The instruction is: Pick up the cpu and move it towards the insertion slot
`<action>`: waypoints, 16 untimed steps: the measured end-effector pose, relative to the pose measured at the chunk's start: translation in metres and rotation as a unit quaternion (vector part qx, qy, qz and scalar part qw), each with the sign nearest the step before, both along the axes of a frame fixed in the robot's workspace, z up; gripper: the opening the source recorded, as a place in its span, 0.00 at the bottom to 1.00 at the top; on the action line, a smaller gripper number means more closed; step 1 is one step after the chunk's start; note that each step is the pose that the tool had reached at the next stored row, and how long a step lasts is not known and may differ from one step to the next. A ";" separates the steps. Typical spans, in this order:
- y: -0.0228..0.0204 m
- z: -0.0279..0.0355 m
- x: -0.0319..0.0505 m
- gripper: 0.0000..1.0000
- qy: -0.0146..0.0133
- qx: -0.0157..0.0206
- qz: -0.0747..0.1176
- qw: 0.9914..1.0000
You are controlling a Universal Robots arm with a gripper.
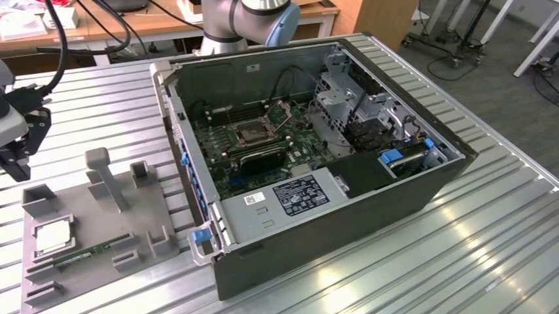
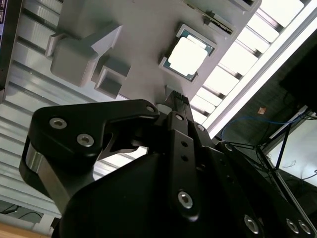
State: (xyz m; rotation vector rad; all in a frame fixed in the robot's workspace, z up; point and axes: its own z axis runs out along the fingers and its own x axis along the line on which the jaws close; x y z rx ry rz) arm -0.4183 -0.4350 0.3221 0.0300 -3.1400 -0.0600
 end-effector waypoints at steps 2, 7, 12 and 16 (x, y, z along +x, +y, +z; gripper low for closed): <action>0.0000 -0.0005 0.0000 0.11 0.000 0.000 0.000 1.000; 0.0000 -0.0014 -0.0002 0.11 0.000 0.000 0.000 1.000; 0.0000 -0.0033 -0.0009 0.11 0.000 0.000 0.000 1.000; 0.0000 -0.0036 -0.0010 0.11 0.000 0.000 0.000 1.000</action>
